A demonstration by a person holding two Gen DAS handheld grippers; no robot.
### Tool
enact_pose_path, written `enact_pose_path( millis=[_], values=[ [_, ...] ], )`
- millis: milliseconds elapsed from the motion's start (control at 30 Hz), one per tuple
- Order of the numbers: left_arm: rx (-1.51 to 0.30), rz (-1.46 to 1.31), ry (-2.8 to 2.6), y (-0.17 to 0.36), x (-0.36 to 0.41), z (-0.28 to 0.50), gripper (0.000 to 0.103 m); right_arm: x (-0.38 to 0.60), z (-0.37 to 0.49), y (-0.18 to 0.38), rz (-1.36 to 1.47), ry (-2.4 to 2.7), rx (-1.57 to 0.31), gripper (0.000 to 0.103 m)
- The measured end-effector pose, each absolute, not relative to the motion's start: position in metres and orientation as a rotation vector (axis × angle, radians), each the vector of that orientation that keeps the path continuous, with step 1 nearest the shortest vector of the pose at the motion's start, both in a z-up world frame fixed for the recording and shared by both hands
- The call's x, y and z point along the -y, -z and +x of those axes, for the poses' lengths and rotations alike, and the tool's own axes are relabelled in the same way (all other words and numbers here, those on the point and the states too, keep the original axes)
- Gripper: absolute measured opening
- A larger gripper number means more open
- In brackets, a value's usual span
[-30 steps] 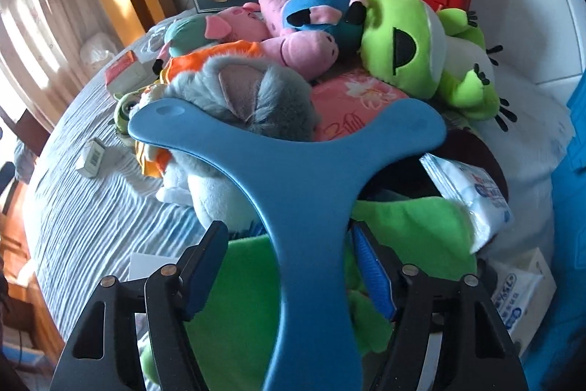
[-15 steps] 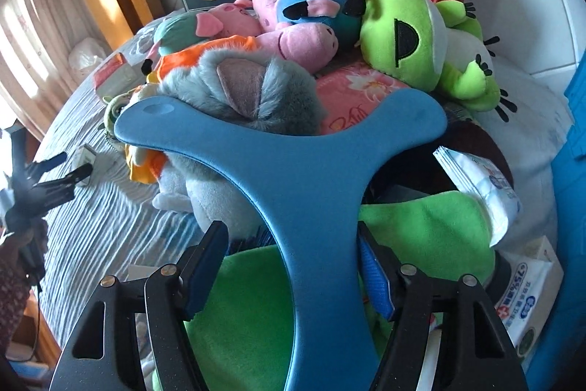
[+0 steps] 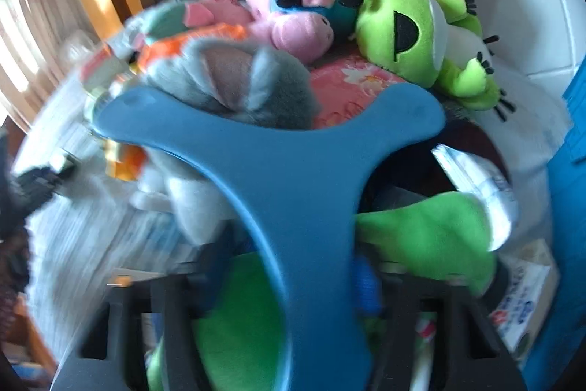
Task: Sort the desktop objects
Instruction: 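Lift the blue toy and eye-drop box and carry both over the blue crate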
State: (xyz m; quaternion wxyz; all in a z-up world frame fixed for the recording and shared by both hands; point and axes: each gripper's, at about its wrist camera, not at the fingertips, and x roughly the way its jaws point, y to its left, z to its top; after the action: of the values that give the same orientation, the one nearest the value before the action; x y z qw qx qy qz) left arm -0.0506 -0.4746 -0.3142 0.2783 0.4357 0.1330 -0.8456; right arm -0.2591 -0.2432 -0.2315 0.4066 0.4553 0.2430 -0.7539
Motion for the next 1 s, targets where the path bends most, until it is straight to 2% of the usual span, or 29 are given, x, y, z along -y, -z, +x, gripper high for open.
enact_pose_path(
  millis=[200,500,1000],
  values=[
    [-0.315,1.177,2.281,0.311,0.470,-0.048,0.030,0.224,-0.264,0.215,1.149,1.926,-0.486,0.030],
    [-0.263,1.105,2.371,0.276,0.452,-0.052,0.030,0.209,-0.226,0.163,0.970,1.995,-0.487,0.030],
    [0.016,0.912,2.759,0.127,0.347,-0.104,0.030,0.137,-0.197,0.061,0.831,2.191,-0.336,0.030]
  ],
)
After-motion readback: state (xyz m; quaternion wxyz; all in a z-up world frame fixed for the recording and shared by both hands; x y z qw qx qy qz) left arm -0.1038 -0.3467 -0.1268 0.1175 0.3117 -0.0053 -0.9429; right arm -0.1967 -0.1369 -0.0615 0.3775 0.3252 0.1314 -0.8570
